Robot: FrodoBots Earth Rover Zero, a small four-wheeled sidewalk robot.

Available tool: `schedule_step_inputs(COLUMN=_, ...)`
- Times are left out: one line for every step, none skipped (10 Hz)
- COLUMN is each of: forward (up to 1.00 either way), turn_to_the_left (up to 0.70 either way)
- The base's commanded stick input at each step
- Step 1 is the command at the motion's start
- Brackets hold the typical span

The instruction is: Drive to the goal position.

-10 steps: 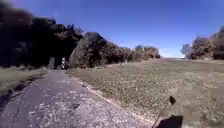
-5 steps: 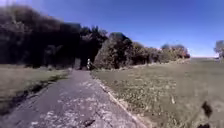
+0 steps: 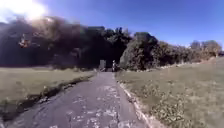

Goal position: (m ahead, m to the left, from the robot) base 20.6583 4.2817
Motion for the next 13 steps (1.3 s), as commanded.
schedule_step_inputs(forward=1.00, turn_to_the_left=0.00)
schedule_step_inputs(forward=1.00, turn_to_the_left=0.00)
schedule_step_inputs(forward=1.00, turn_to_the_left=0.00)
schedule_step_inputs(forward=1.00, turn_to_the_left=0.00)
schedule_step_inputs(forward=1.00, turn_to_the_left=0.00)
schedule_step_inputs(forward=1.00, turn_to_the_left=0.00)
schedule_step_inputs(forward=1.00, turn_to_the_left=0.00)
schedule_step_inputs(forward=1.00, turn_to_the_left=0.00)
schedule_step_inputs(forward=1.00, turn_to_the_left=-0.20)
schedule_step_inputs(forward=1.00, turn_to_the_left=-0.40)
schedule_step_inputs(forward=1.00, turn_to_the_left=-0.40)
schedule_step_inputs(forward=1.00, turn_to_the_left=-0.39)
schedule_step_inputs(forward=1.00, turn_to_the_left=-0.33)
